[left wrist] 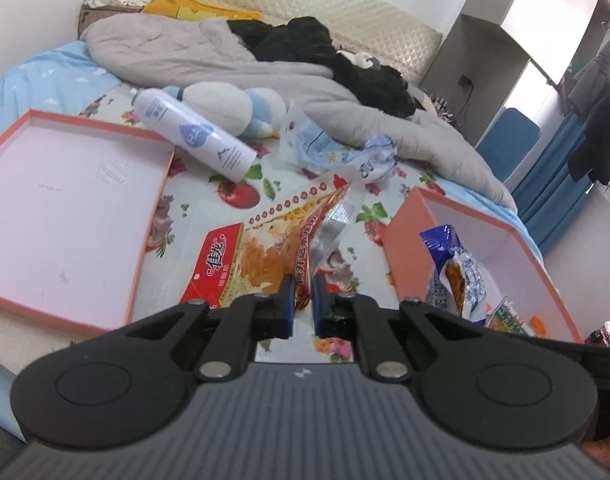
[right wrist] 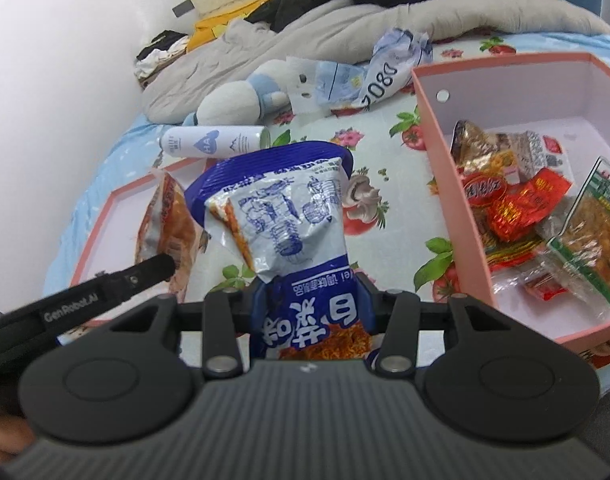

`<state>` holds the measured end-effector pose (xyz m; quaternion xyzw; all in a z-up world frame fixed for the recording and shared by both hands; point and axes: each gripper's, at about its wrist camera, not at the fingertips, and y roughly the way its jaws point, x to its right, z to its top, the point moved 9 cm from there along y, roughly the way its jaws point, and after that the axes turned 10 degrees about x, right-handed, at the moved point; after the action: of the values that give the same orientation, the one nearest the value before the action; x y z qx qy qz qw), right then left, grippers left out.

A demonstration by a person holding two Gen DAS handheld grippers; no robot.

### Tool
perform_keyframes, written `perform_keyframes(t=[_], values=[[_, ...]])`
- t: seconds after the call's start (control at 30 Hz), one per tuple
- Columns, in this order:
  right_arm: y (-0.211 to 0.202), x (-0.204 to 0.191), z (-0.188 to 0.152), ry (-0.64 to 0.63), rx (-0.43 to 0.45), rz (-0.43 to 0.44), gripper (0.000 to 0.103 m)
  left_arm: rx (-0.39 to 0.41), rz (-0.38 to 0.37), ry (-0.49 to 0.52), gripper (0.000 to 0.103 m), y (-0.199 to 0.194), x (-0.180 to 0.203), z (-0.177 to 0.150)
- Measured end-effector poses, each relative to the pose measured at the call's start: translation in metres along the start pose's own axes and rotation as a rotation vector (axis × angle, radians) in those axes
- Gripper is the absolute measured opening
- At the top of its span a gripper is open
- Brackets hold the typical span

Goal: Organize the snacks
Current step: 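Carry the red-label packet with left gripper while right carries blue bag over deep box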

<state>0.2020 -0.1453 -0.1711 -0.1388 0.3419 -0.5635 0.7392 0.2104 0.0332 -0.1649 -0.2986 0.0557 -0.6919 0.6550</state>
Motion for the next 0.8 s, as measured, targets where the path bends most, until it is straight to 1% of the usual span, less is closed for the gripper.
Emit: perform_keyframes(t=[0.23, 0.4, 0.53, 0.8], values=[[-0.025, 0.008, 0.024, -0.017, 0.055, -0.018, 0.048, 0.023, -0.029, 0.031, 0.010, -0.014, 0.030, 0.022], [-0.041, 0.017, 0.045, -0.016, 0.104, -0.031, 0.048, 0.037, -0.069, 0.049, 0.010, -0.018, 0.060, 0.035], [-0.055, 0.029, 0.062, -0.009, 0.147, -0.050, 0.048, 0.050, -0.111, 0.089, 0.010, -0.023, 0.089, 0.042], [-0.086, 0.063, 0.086, -0.002, 0.221, -0.104, 0.048, 0.078, -0.180, 0.118, 0.010, -0.032, 0.135, 0.055]])
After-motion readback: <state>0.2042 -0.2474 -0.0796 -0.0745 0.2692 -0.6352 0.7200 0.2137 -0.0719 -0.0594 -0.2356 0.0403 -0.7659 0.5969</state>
